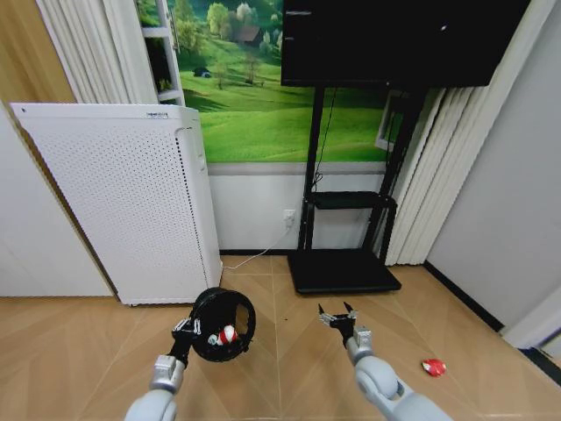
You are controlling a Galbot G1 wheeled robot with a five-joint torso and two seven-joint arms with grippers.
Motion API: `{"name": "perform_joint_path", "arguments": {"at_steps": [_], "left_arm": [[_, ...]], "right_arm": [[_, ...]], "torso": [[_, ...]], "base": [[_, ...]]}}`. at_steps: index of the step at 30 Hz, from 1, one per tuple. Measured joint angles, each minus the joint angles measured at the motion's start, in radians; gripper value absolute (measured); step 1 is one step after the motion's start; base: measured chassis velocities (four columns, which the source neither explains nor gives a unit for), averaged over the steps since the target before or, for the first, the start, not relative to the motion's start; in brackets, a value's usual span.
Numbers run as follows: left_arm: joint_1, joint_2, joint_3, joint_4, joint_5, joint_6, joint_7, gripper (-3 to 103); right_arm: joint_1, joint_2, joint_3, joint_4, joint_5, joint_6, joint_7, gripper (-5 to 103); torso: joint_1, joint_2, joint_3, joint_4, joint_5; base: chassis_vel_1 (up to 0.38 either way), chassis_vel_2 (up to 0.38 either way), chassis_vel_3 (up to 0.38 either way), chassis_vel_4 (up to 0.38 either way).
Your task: Pick up the trash bin and place the garbage on the floor into it.
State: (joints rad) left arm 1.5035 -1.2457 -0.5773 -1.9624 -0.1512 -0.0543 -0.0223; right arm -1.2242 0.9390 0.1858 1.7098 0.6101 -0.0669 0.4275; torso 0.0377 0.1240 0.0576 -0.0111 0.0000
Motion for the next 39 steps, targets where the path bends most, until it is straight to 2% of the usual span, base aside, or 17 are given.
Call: {"name": "perform_joint_path", "arguments": {"at_steps": [5, 9, 23, 29, 31, 36, 37, 39], "left_arm": [[0.041, 0.020, -0.045, -0.060, -0.030, 0.006, -0.001, 5], [0.069, 0.017, -0.084, -0.084, -0.043, 0.006, -0.001, 5], [0.091, 0.006, -0.112, -0.091, -0.049, -0.005, -0.002, 5], [0.085, 0.003, -0.109, -0.083, -0.049, -0.005, -0.002, 5], [0.084, 0.003, -0.107, -0.079, -0.049, -0.005, -0.002, 5], [0.082, -0.001, -0.103, -0.069, -0.046, -0.007, -0.003, 5], [0.082, -0.001, -0.103, -0.068, -0.045, -0.007, -0.003, 5], [0.081, -0.003, -0.101, -0.066, -0.043, -0.007, -0.003, 5]], "right_arm": [[-0.087, -0.002, 0.094, 0.015, -0.019, 0.025, -0.050, 100], [-0.103, 0.002, 0.118, 0.011, -0.031, 0.046, -0.068, 100], [-0.061, 0.000, 0.077, -0.028, -0.028, 0.048, -0.072, 100], [-0.035, -0.004, 0.050, -0.047, -0.022, 0.048, -0.071, 100], [-0.028, -0.005, 0.042, -0.052, -0.022, 0.048, -0.071, 100], [-0.015, -0.003, 0.022, -0.063, -0.021, 0.053, -0.071, 100], [-0.014, -0.003, 0.019, -0.064, -0.021, 0.053, -0.072, 100], [-0.010, -0.002, 0.014, -0.067, -0.021, 0.055, -0.072, 100]], "torso": [[0.000, 0.000, 0.000, -0.0002, 0.0000], [0.000, 0.000, 0.000, 0.0004, 0.0000], [0.000, 0.000, 0.000, 0.0002, 0.0002], [0.000, 0.000, 0.000, -0.0002, 0.0005], [0.000, 0.000, 0.000, 0.0001, -0.0008], [0.000, 0.000, 0.000, 0.0001, 0.0003], [0.000, 0.000, 0.000, 0.0001, -0.0010], [0.000, 0.000, 0.000, 0.0008, 0.0004]], "base": [[0.000, 0.000, 0.000, 0.000], [0.000, 0.000, 0.000, 0.000], [-0.074, -0.068, 0.072, 0.075], [-0.234, -0.220, 0.217, 0.214], [-0.269, -0.250, 0.247, 0.264], [-0.297, -0.285, 0.284, 0.289], [-0.340, -0.329, 0.296, 0.321], [-0.315, -0.365, 0.337, 0.354]]}}
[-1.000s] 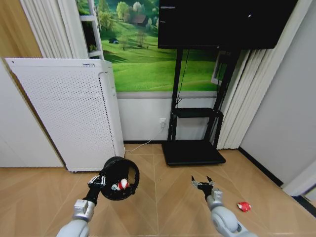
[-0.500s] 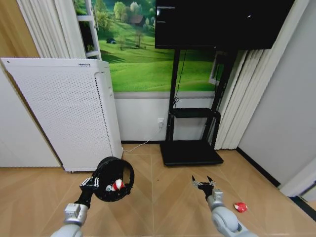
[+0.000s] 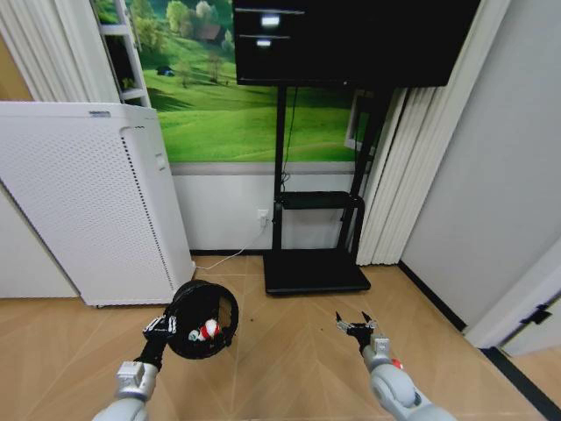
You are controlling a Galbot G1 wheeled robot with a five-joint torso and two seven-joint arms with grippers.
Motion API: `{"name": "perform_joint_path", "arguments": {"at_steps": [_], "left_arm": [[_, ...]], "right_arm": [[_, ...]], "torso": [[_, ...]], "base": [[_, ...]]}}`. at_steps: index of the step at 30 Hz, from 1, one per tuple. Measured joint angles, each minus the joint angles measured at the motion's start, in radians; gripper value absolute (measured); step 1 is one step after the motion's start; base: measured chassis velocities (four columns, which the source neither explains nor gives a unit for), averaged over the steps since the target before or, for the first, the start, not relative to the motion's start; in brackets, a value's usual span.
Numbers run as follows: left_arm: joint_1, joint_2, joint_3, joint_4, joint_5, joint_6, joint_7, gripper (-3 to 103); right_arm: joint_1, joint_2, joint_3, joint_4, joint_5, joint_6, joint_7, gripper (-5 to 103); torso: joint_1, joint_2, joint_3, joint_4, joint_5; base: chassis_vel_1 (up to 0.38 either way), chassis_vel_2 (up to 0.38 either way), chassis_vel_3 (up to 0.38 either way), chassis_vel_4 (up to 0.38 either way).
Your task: Pick up the trash bin and place the garbage on the floor into it.
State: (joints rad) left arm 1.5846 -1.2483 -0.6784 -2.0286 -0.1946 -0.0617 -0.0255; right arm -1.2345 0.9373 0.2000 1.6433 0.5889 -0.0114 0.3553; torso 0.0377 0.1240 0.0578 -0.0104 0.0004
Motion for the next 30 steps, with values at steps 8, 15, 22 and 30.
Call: {"name": "perform_joint_path", "arguments": {"at_steps": [8, 15, 22, 30], "left_arm": [[-0.005, -0.005, 0.007, 0.009, 0.007, -0.002, 0.000, 5], [-0.007, -0.010, 0.019, 0.019, 0.017, -0.003, 0.000, 5], [-0.015, -0.009, 0.035, 0.044, 0.030, -0.004, -0.006, 5], [-0.021, 0.015, 0.045, 0.074, 0.030, -0.003, -0.006, 5]], "right_arm": [[0.010, 0.004, -0.015, -0.024, 0.001, 0.049, -0.017, 100], [0.040, 0.005, -0.035, -0.059, -0.029, 0.032, -0.001, 100], [0.102, 0.003, -0.115, -0.129, -0.006, -0.077, 0.060, 100], [0.078, 0.013, -0.178, -0.192, 0.092, -0.177, 0.135, 100]], "torso": [[0.000, 0.000, 0.000, -0.0010, -0.0004], [0.000, 0.000, 0.000, -0.0007, -0.0002], [0.000, 0.000, 0.000, 0.0000, -0.0007], [0.000, 0.000, 0.000, -0.0010, -0.0001]], "base": [[-0.358, -0.345, 0.368, 0.365], [-0.175, -0.209, 0.186, 0.133], [0.072, 0.046, -0.035, -0.017], [0.007, 0.013, -0.014, -0.018]]}}
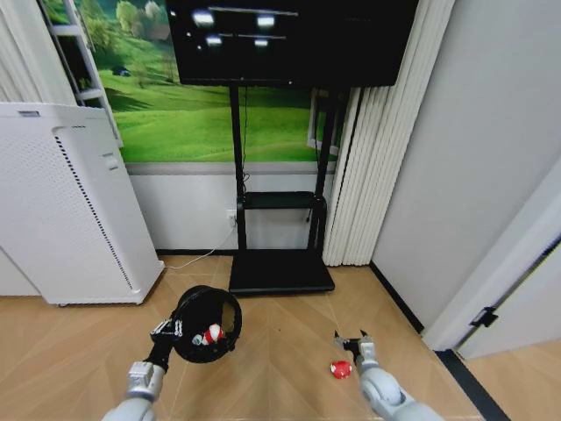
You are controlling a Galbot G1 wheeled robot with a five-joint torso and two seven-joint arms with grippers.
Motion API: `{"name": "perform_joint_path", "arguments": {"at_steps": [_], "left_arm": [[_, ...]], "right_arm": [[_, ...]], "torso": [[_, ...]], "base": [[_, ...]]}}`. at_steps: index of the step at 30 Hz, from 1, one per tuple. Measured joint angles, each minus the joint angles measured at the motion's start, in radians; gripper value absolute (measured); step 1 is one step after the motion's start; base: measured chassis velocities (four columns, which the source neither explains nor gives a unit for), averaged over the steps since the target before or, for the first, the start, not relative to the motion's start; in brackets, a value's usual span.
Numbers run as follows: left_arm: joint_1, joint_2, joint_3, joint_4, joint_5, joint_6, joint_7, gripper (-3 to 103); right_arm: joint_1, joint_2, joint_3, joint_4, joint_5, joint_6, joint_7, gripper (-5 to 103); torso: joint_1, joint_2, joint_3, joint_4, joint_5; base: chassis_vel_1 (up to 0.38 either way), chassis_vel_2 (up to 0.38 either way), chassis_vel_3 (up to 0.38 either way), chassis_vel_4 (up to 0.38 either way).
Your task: Pick up the trash bin and place the garbage on the floor into it.
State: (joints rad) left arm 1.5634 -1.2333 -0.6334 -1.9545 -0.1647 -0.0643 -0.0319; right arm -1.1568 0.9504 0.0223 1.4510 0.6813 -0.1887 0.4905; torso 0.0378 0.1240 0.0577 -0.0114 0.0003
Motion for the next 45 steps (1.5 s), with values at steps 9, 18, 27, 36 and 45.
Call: {"name": "perform_joint_path", "arguments": {"at_steps": [9, 18, 27, 36, 45], "left_arm": [[-0.024, 0.052, 0.020, 0.086, -0.005, 0.000, 0.007, 5], [-0.043, 0.065, 0.031, 0.103, -0.012, 0.000, 0.008, 5], [-0.053, 0.067, 0.047, 0.103, -0.005, -0.003, 0.009, 5], [-0.055, 0.063, 0.052, 0.112, 0.003, -0.009, 0.010, 5], [-0.053, 0.057, 0.052, 0.115, 0.009, -0.012, 0.009, 5]], "right_arm": [[0.033, 0.049, -0.051, -0.090, 0.065, -0.052, 0.053, 100], [0.106, 0.131, -0.084, -0.248, 0.036, -0.042, 0.032, 100], [0.166, 0.259, -0.093, -0.403, 0.003, -0.030, 0.024, 100], [0.178, 0.290, -0.078, -0.457, -0.026, -0.021, 0.027, 100], [0.197, 0.304, -0.072, -0.502, -0.048, -0.012, 0.038, 101]], "torso": [[0.000, 0.000, 0.000, 0.0006, -0.0005], [0.000, 0.000, 0.000, 0.0004, -0.0004], [0.000, 0.000, 0.000, 0.0005, 0.0000], [0.000, 0.000, 0.000, 0.0003, -0.0003], [0.000, 0.000, 0.000, 0.0003, -0.0003]], "base": [[-0.004, -0.006, 0.001, 0.002], [0.000, 0.000, 0.000, 0.000], [0.000, 0.000, 0.000, 0.000], [0.000, 0.000, 0.000, 0.000], [0.000, 0.000, 0.000, 0.000]]}}
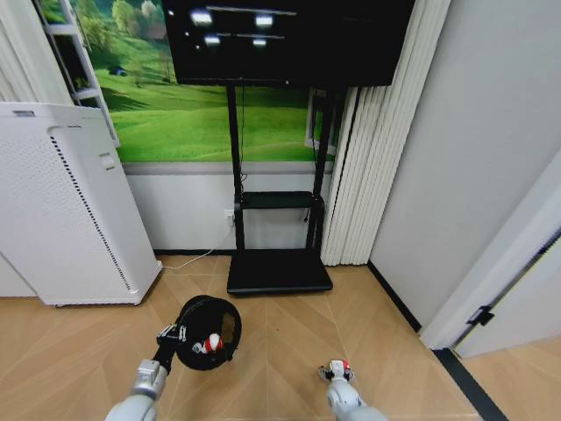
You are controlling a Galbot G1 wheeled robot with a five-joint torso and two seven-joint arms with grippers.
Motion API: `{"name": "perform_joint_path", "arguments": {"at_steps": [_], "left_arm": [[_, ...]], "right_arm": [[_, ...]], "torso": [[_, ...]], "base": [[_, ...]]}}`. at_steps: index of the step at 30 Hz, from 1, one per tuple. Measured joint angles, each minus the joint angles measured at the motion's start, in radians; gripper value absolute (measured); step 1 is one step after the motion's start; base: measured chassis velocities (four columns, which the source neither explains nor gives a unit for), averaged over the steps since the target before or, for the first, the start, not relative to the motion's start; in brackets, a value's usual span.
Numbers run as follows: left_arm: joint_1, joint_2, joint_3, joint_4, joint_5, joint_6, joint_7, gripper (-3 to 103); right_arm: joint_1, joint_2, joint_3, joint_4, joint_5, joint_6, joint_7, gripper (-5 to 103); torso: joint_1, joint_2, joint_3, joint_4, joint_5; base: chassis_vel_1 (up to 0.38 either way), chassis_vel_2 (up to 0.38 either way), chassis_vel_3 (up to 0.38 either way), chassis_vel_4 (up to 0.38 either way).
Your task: Pick up the trash bin and place the garbage on the floor into it.
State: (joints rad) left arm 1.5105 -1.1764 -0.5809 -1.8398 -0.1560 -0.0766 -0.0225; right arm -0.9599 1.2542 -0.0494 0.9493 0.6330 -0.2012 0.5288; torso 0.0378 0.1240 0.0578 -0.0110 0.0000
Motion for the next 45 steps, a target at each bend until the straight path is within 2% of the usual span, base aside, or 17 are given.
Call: {"name": "perform_joint_path", "arguments": {"at_steps": [3, 4, 6, 11, 14, 18, 23, 26, 27, 32, 36, 37, 40, 41, 42, 44, 45], "left_arm": [[0.001, -0.003, 0.000, 0.001, 0.002, -0.001, -0.001, 5], [0.001, -0.003, 0.000, 0.001, 0.002, -0.001, -0.001, 5], [0.001, -0.003, -0.001, 0.003, 0.002, -0.002, -0.002, 5], [0.003, -0.003, -0.004, 0.004, 0.002, -0.004, -0.002, 5], [0.006, -0.004, -0.005, 0.010, 0.003, -0.010, -0.002, 5], [0.006, -0.006, -0.004, 0.015, 0.004, -0.014, -0.002, 5], [0.001, -0.008, 0.001, 0.019, 0.005, -0.015, -0.002, 5], [0.001, -0.008, 0.002, 0.019, 0.005, -0.016, -0.002, 5], [0.001, -0.008, 0.002, 0.019, 0.005, -0.017, -0.002, 5], [0.002, -0.009, 0.002, 0.020, 0.006, -0.019, -0.002, 5], [0.004, -0.011, 0.002, 0.020, 0.009, -0.020, -0.002, 5], [0.004, -0.011, 0.002, 0.020, 0.009, -0.020, -0.002, 5], [0.003, -0.016, 0.004, 0.019, 0.013, -0.021, -0.001, 5], [0.003, -0.016, 0.004, 0.019, 0.013, -0.021, -0.001, 5], [0.003, -0.017, 0.005, 0.018, 0.015, -0.021, -0.001, 5], [0.002, -0.017, 0.005, 0.018, 0.015, -0.021, -0.001, 5], [0.002, -0.017, 0.005, 0.017, 0.015, -0.021, -0.001, 5]], "right_arm": [[0.006, -0.002, -0.001, -0.009, -0.004, 0.007, 0.000, 86], [0.006, -0.002, -0.001, -0.009, -0.004, 0.007, 0.000, 86], [0.006, -0.007, -0.004, -0.009, -0.005, 0.008, -0.003, 76], [0.005, -0.009, -0.006, -0.009, -0.005, 0.009, -0.005, 65], [-0.005, -0.014, -0.009, -0.005, -0.007, 0.008, -0.005, 48], [-0.011, -0.015, -0.010, -0.001, -0.008, 0.008, -0.004, 37], [-0.021, -0.029, -0.009, 0.023, -0.003, 0.000, 0.001, 15], [-0.025, -0.034, -0.009, 0.031, -0.001, -0.002, 0.004, 10], [-0.030, -0.043, -0.009, 0.045, 0.000, -0.006, 0.007, 2], [-0.046, -0.080, -0.006, 0.095, 0.020, -0.037, 0.008, 4], [-0.088, -0.161, 0.004, 0.203, 0.072, -0.078, 0.025, 25], [-0.088, -0.161, 0.004, 0.203, 0.072, -0.078, 0.025, 25], [-0.129, -0.197, 0.010, 0.281, 0.095, -0.091, 0.054, 41], [-0.129, -0.197, 0.010, 0.281, 0.095, -0.091, 0.054, 41], [-0.142, -0.206, 0.012, 0.310, 0.111, -0.098, 0.066, 47], [-0.150, -0.212, 0.013, 0.325, 0.118, -0.102, 0.072, 47], [-0.153, -0.215, 0.013, 0.332, 0.122, -0.104, 0.074, 52]], "torso": [[0.000, 0.000, 0.000, 0.0001, 0.0000], [0.000, 0.000, 0.000, 0.0001, 0.0000], [0.000, 0.000, 0.000, -0.0001, -0.0001], [0.000, 0.000, 0.000, 0.0000, 0.0001], [0.000, 0.000, 0.000, -0.0001, 0.0000], [0.000, 0.000, 0.000, 0.0000, 0.0000], [0.000, 0.000, 0.000, -0.0001, 0.0000], [0.000, 0.000, 0.000, 0.0000, 0.0001], [0.000, 0.000, 0.000, 0.0001, 0.0001], [0.000, 0.000, 0.000, 0.0001, 0.0002], [0.000, 0.000, 0.000, -0.0003, -0.0001], [0.000, 0.000, 0.000, -0.0003, -0.0001], [0.000, 0.000, 0.000, -0.0001, 0.0002], [0.000, 0.000, 0.000, -0.0001, 0.0002], [0.000, 0.000, 0.000, 0.0002, 0.0002], [0.000, 0.000, 0.000, 0.0003, 0.0001], [0.000, 0.000, 0.000, 0.0002, 0.0001]], "base": [[0.000, 0.000, 0.000, 0.000], [0.000, 0.000, 0.000, 0.000], [0.000, 0.000, 0.000, 0.000], [0.000, 0.000, 0.000, 0.000], [0.000, 0.000, 0.000, 0.000], [0.000, 0.000, 0.000, 0.000], [0.000, 0.000, 0.000, 0.000], [0.000, 0.000, 0.000, 0.000], [0.000, 0.000, 0.000, 0.000], [0.000, 0.000, 0.000, 0.000], [0.000, 0.000, 0.000, 0.000], [0.000, 0.000, 0.000, 0.000], [0.000, 0.000, 0.000, 0.000], [0.000, 0.000, 0.000, 0.000], [0.000, 0.000, 0.000, 0.000], [0.000, 0.000, 0.000, 0.000], [0.000, 0.000, 0.000, 0.000]]}}
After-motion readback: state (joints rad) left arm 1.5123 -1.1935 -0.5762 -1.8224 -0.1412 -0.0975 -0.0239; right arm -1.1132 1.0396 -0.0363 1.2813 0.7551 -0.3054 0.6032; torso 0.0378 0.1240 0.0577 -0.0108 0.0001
